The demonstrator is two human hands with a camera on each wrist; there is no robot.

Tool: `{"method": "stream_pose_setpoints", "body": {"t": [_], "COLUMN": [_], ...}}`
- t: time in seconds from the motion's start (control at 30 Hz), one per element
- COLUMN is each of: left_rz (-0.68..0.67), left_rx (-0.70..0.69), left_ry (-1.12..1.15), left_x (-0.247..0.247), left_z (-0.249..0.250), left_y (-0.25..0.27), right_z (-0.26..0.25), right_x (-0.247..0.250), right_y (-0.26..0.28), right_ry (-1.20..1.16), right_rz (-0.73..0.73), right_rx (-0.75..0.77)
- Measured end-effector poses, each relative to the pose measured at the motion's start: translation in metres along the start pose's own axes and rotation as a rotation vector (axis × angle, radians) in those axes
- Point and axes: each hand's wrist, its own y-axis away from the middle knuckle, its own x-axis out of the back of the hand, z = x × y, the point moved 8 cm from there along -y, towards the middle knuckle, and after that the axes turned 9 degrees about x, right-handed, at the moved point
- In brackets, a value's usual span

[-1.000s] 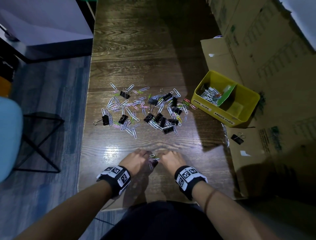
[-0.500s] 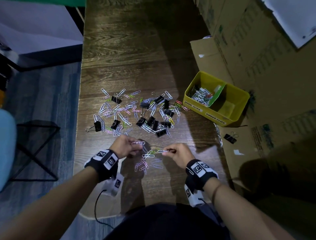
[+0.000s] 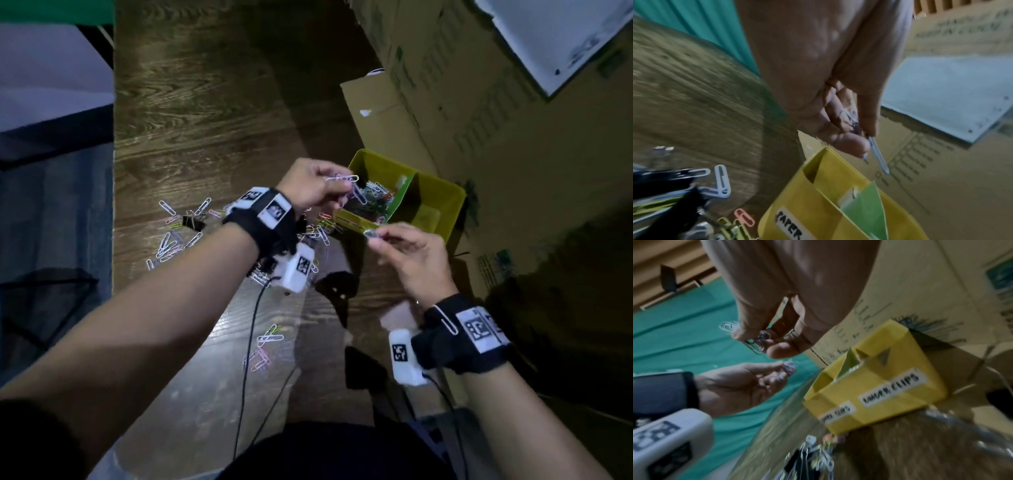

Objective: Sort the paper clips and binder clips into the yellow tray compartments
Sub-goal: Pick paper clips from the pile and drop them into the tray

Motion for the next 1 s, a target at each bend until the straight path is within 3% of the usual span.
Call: {"method": "stream_pose_setpoints", "body": {"t": [0.07,0.2,0.3,0.43,0.6,0.7,0.8,0.9,1.0], "left_rz": [0.051,0.122,0.053,0.032,0.297,0.342,0.268,0.147,-0.05], "left_rx": [-0.006,-0.041,-0.021,-0.155,-0.293,-0.264,-0.167,-0.128,-0.219], "left_ry": [-0.144,-0.824,-1.084,-1.048,-0.686,-0.66,-0.701,-0.875,-1.041], "left_x": [-0.018,-0.037,-0.044,-0.044,0.0,0.024,0.046,0.062,0.06], "left_z": [0.005,-0.003,-0.017,-0.012,-0.002,-0.019,-0.058,-0.11,-0.159], "left_y": [-0.024,-0.065,-0.072,-0.051,-0.002,0.026,0.052,0.084,0.125], "right_z": [-0.004,-0.006,0.004,0.018,0.038,0.042,0.033,0.013,0.024], "right_x": [0.016,0.042,0.048,0.037,0.003,-0.01,-0.02,-0.048,-0.096], "right_y": [-0.018,-0.054,-0.081,-0.112,-0.128,-0.122,-0.109,-0.077,-0.017], "right_ry": [0.027,0.218,0.343,0.664,1.081,1.27,1.256,1.091,1.014], "right_rz": [0.058,0.117,0.117,-0.03,-0.282,-0.386,-0.352,-0.339,-0.59], "right_rx": [0.016,0.052,-0.009,-0.047,-0.033,-0.005,0.054,0.267,0.392]}}
